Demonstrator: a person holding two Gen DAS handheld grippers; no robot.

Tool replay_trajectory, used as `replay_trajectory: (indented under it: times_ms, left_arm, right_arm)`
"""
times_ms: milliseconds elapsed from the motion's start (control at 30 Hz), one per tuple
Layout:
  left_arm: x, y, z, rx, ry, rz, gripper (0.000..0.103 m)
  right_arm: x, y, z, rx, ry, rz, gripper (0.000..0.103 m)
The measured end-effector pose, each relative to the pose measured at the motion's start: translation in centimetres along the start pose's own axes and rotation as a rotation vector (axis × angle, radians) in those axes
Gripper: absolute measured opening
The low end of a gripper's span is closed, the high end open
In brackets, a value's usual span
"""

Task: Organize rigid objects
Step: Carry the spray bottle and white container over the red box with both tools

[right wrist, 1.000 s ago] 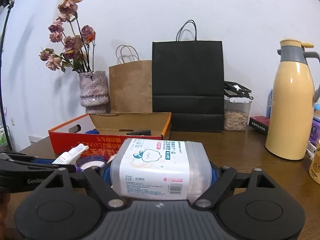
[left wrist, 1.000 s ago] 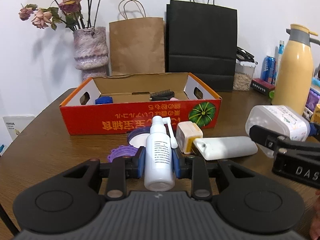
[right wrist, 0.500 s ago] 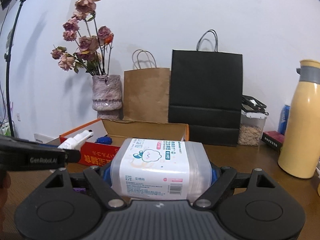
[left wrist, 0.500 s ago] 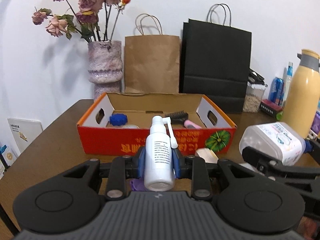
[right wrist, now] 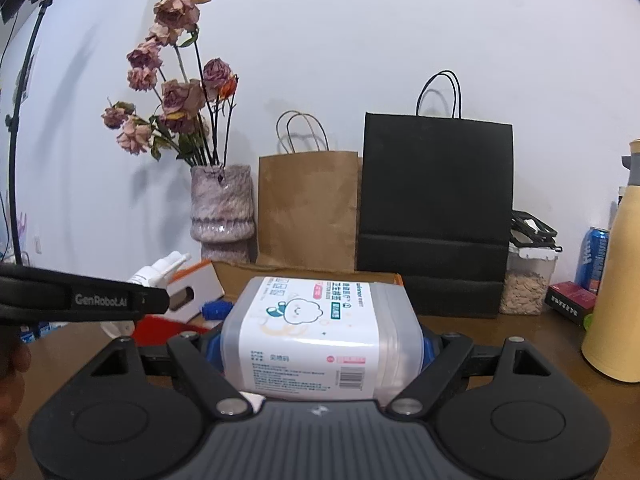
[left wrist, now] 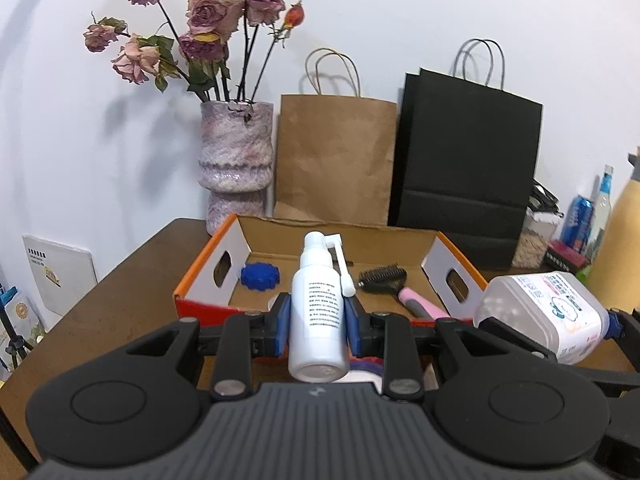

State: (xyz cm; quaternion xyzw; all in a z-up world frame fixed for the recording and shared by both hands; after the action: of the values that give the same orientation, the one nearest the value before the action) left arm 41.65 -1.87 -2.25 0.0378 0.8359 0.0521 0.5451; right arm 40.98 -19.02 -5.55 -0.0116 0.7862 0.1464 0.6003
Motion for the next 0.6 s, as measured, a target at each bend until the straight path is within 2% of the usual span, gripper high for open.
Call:
replay_trajectory:
  times_ms: [333,600]
  left_arm:
    - [-1.5,1.2,3.0,-0.01,-0.006,-0.026,0.029]
    - [-2.4,1.7,5.7,-0.027,0.0,-0.01,0.029]
  right_arm:
    - [-1.0,0.8,3.7,-0.006,-0.012,0.001,0.082]
    - [-1.3,1.1,7.0,-0.006,0.007,0.005,0.082]
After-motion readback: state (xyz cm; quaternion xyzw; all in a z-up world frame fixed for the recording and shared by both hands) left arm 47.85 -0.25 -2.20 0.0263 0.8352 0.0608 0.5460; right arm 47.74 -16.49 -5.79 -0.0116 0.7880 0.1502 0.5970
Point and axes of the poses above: each gripper's, at about its wrist camera, not at the fingertips, and z roughly the way its jaws point, y to its left, x to its underside, the point moved 3 cm from there along z, roughly the way its jaws point, and after that the axes turned 13 degrees about z, right-handed, at the moved point
